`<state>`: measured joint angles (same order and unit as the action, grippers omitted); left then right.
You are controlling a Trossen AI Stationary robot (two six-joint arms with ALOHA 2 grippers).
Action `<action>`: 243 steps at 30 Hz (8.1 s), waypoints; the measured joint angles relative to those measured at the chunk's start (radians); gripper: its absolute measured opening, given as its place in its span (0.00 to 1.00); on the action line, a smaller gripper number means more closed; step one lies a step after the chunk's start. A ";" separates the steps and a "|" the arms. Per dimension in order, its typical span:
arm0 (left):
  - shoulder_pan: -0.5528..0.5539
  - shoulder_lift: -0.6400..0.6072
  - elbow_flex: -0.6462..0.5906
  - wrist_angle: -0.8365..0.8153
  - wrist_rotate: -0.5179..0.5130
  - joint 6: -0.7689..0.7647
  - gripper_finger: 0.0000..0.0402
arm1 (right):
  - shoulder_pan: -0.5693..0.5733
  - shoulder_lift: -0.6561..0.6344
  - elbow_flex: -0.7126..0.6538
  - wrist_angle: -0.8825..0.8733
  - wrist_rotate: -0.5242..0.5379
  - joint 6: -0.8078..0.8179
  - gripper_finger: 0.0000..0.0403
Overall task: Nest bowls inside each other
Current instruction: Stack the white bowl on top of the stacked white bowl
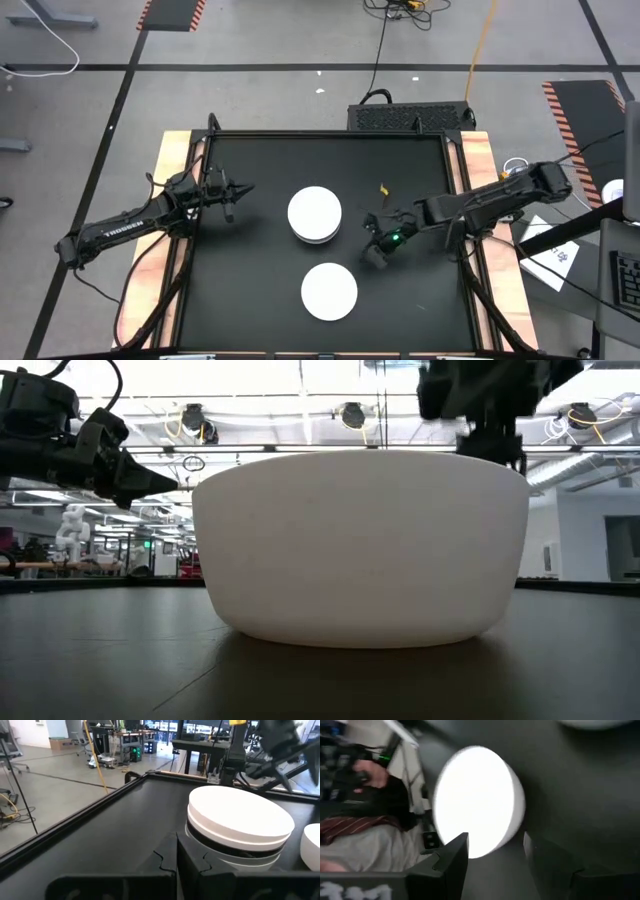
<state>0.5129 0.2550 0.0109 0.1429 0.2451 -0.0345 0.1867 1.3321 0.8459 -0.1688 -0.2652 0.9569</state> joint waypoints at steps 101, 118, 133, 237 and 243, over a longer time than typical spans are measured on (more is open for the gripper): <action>0.000 0.000 0.000 -0.017 0.015 0.083 0.01 | -0.016 -0.281 -0.300 0.076 0.301 -0.315 0.00; 0.000 0.000 0.000 0.005 -0.011 0.021 0.01 | -0.148 -0.620 -0.740 0.475 0.290 -0.293 0.00; 0.000 0.000 0.000 -0.009 -0.010 0.006 0.01 | -0.362 -0.476 -0.500 0.497 0.024 -0.500 0.00; 0.000 0.000 0.000 -0.074 -0.001 0.051 0.01 | -0.498 0.647 0.850 -0.893 -0.054 -0.840 0.00; 0.000 0.000 0.000 -0.083 -0.001 0.054 0.01 | -0.492 0.664 0.850 -0.880 -0.057 -0.829 0.00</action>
<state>0.5131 0.2548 0.0109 0.0603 0.2443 0.0199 -0.3058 1.9965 1.6962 -1.0485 -0.3224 0.1284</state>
